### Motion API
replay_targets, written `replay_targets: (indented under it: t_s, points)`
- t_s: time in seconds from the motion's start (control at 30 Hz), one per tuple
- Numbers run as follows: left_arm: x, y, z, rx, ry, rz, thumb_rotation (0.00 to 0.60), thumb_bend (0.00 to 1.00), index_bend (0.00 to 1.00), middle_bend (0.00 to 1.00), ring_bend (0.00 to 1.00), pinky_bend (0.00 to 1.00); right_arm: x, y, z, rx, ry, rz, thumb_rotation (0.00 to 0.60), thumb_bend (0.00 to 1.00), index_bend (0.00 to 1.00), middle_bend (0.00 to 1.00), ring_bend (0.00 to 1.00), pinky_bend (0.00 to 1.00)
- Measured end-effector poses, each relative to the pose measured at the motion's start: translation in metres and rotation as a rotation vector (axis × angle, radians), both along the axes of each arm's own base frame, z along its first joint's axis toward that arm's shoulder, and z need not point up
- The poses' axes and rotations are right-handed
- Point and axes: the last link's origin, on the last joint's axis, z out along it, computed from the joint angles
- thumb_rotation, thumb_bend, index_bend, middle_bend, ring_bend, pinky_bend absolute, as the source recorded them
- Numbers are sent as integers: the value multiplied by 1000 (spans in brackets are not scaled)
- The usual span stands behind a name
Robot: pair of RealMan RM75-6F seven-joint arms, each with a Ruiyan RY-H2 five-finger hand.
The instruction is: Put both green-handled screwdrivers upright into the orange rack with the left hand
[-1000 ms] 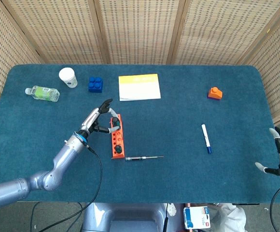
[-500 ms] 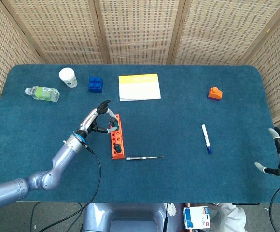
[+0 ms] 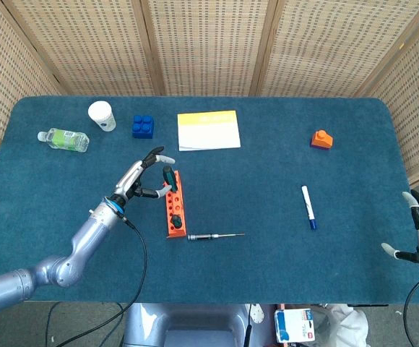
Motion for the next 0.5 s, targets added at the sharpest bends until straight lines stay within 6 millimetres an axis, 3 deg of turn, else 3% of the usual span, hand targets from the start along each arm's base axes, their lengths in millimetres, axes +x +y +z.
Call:
replay_targets:
  t_s: [0.1, 0.2, 0.37, 0.4, 0.43, 0.5]
  points:
    - [-1, -2, 9, 16, -8, -9, 600, 6, 69, 0, 0, 0, 1, 0, -1, 3, 0, 2, 600, 0, 0, 0, 0, 0]
    - [-5, -5, 21, 38, -3, -25, 600, 0, 0, 0, 0, 0, 1, 1, -1, 6, 0, 4, 600, 0, 0, 0, 0, 0]
    - [-22, -12, 55, 90, 64, -56, 600, 0, 0, 0, 0, 0, 3, 2, -3, 12, 0, 8, 600, 0, 0, 0, 0, 0]
    - [-27, -14, 65, 104, 87, -62, 600, 32, 0, 0, 0, 0, 3, 2, -3, 12, 0, 8, 600, 0, 0, 0, 0, 0]
    - [-34, -16, 77, 121, 117, -70, 600, 149, 0, 0, 0, 0, 3, 2, -3, 12, 0, 9, 600, 0, 0, 0, 0, 0]
    - [-41, -20, 95, 140, 154, -82, 600, 531, 0, 0, 0, 0, 4, 2, -3, 12, 0, 10, 600, 0, 0, 0, 0, 0]
